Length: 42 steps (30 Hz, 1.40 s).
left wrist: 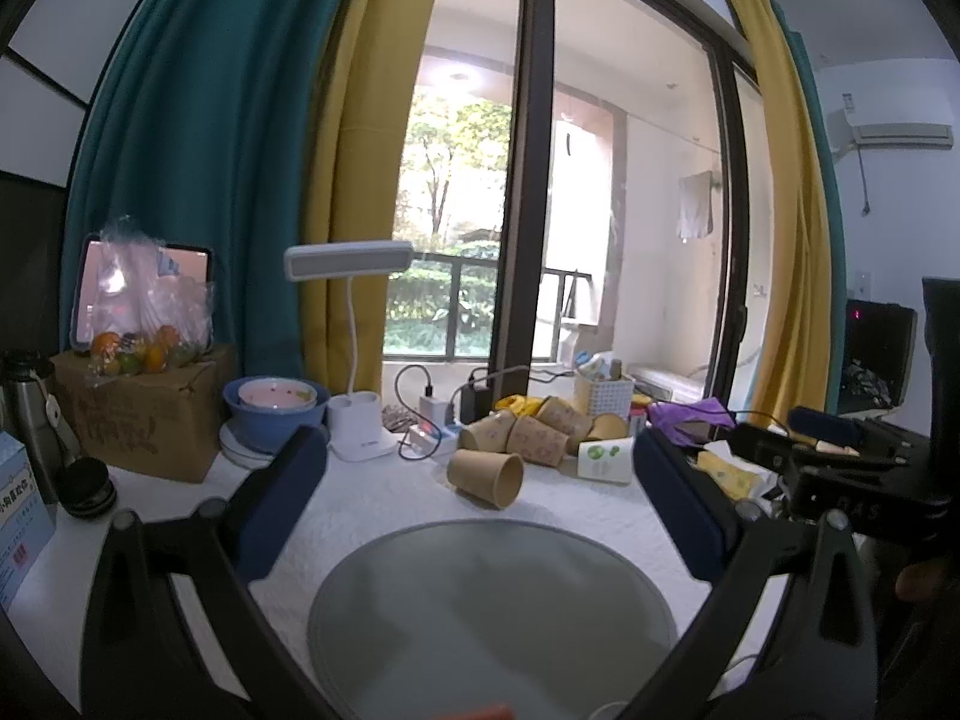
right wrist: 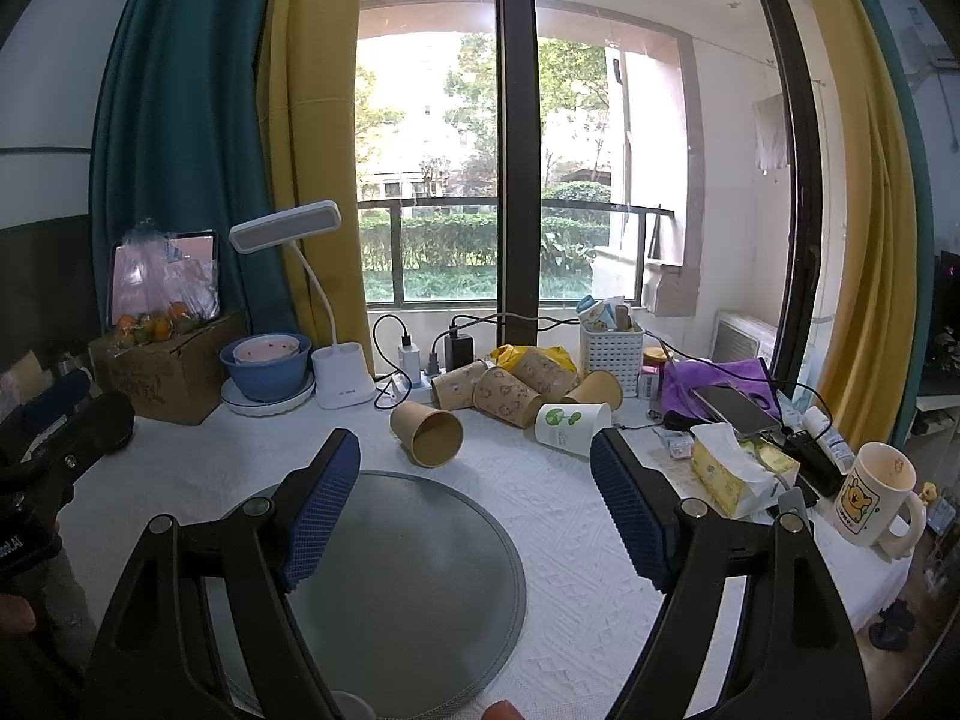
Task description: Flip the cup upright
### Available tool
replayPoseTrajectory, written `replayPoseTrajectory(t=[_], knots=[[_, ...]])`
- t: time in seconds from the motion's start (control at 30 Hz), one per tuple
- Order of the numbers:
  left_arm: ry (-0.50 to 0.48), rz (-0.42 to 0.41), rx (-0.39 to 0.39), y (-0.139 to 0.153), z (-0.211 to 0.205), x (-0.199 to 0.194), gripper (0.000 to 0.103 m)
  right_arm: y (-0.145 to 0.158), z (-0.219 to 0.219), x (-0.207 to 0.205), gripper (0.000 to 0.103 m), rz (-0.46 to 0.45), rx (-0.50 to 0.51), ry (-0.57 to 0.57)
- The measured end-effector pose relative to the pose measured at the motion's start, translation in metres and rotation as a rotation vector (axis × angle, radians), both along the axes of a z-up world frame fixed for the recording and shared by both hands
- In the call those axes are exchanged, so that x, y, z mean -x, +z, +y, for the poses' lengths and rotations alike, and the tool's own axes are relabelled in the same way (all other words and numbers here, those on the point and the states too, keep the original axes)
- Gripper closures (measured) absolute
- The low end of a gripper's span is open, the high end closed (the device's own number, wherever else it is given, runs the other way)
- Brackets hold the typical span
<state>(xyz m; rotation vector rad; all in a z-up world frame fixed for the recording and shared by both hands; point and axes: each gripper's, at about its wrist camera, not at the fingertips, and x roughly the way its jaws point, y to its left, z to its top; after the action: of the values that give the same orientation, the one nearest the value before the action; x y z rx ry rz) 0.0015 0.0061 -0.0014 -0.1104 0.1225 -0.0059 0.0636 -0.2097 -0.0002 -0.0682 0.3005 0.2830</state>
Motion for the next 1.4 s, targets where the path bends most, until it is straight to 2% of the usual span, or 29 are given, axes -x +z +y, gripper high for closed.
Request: replayPoseTrajectory(t=[1.1, 1.23, 1.4], knots=[[-0.019, 0.005, -0.004, 0.000, 0.002, -0.004, 0.000, -0.001, -0.001, -0.003, 0.021, -0.003, 0.003, -0.001], [-0.053, 0.048, -0.050, -0.002, 0.001, -0.022, 0.000, -0.002, -0.003, -0.015, 0.021, 0.009, 0.008, -0.007], [-0.097, 0.148, -0.167, -0.009, 0.003, -0.066, 0.000, -0.017, -0.010, -0.048, 0.021, 0.088, -0.008, -0.027]])
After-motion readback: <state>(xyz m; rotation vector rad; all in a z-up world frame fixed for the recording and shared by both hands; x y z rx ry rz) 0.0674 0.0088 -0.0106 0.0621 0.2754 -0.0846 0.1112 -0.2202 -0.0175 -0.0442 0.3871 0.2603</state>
